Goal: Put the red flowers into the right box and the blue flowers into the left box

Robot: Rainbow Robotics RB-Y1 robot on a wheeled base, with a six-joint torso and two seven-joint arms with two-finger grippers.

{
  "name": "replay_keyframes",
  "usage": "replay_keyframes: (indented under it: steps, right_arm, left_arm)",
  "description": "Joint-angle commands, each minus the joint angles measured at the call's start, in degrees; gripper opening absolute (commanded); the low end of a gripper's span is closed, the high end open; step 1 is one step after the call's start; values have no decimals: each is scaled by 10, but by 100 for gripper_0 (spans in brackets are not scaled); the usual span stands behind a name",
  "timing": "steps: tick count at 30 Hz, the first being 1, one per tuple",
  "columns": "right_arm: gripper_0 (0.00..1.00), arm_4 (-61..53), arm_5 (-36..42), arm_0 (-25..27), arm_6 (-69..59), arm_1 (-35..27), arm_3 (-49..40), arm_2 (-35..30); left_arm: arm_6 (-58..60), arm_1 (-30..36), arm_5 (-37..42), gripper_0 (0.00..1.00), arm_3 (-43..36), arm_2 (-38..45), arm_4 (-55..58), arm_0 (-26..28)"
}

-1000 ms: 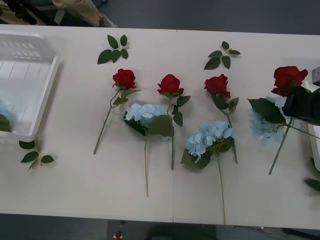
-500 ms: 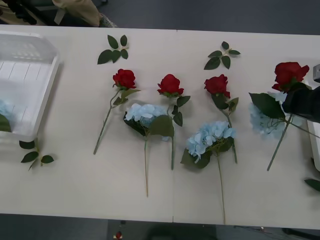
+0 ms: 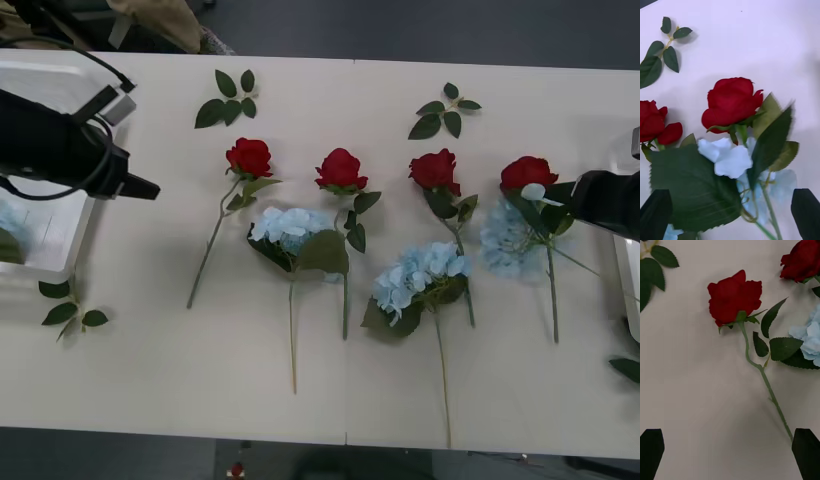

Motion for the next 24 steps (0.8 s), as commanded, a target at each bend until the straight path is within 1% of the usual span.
replay_keyframes:
  steps: [1, 5, 11, 17, 21, 24]
  right_arm:
    - [94, -11, -1, -6, 35, 3, -7, -18]
    - [94, -18, 0, -3, 36, 2, -7, -27]
    - [94, -22, 42, -4, 42, 3, -7, -80]
    - [94, 0, 83, -4, 46, 3, -1, -97]
    - [94, 9, 79, -4, 52, 2, 11, -102]
    - [94, 14, 61, -13, 59, 2, 34, -101]
  left_arm:
    - [-8, -8, -24, 100, -7, -42, -9, -8]
    - [-8, -23, -56, 100, -7, -77, -21, -9]
    - [-5, -43, -105, 100, -7, -128, -51, -10]
    - [5, -59, -128, 100, -7, -154, -102, -11]
    - [17, -69, -144, 100, -6, -183, -135, -16]
    - [21, -78, -148, 100, 0, -185, -153, -16]
